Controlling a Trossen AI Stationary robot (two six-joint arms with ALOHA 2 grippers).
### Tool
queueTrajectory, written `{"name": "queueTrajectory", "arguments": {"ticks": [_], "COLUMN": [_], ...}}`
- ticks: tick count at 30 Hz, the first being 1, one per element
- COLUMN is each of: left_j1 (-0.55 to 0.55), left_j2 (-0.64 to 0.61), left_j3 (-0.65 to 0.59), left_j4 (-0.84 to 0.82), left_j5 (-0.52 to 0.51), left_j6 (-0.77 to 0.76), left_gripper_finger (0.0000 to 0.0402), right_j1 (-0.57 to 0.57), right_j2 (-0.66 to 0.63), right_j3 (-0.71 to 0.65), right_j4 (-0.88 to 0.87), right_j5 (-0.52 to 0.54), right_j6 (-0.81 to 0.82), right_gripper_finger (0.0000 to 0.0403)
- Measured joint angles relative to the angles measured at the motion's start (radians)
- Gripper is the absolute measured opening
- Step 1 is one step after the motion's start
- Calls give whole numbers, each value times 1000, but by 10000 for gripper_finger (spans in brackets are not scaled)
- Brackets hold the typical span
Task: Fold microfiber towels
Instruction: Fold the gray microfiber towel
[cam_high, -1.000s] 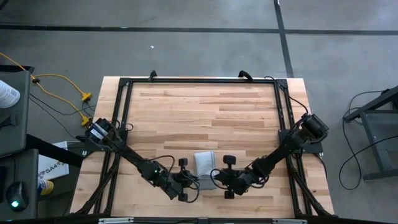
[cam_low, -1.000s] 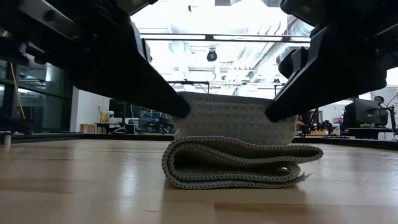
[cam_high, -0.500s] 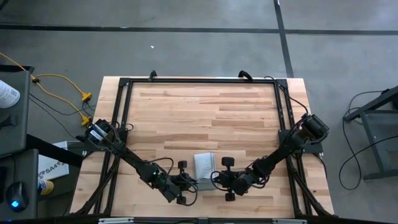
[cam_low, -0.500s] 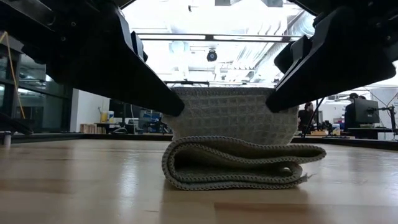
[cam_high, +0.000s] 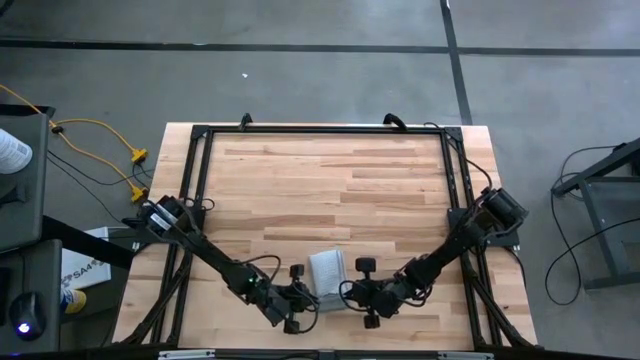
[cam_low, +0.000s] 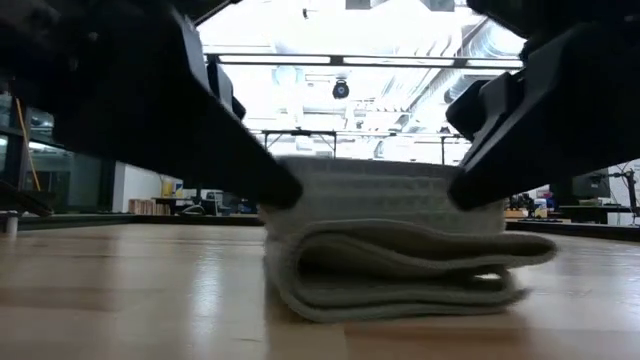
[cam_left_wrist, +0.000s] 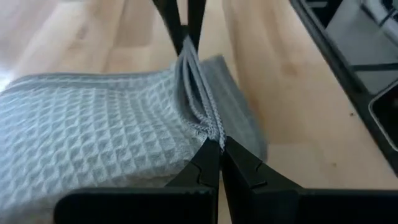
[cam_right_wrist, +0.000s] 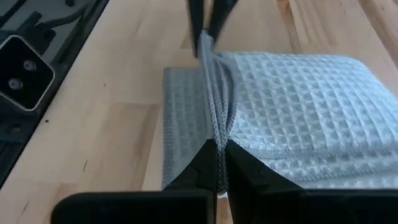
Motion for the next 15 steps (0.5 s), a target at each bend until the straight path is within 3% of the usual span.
{"name": "queueTrajectory", "arguments": {"ticks": [7,15], "left_j1": [0,1], "left_j2": [12,12], "left_j3": [1,0], "left_j4": [28,40], "left_j5": [16,94], "left_j6": [1,6], "left_gripper_finger": [0,10], "right_j1": [20,20], "right_j2": [0,0], "right_j3": [1,0], "right_j4": [3,11], "right_j5": [9,-70], "right_j6": [17,16], "right_gripper_finger": [5,30]}}
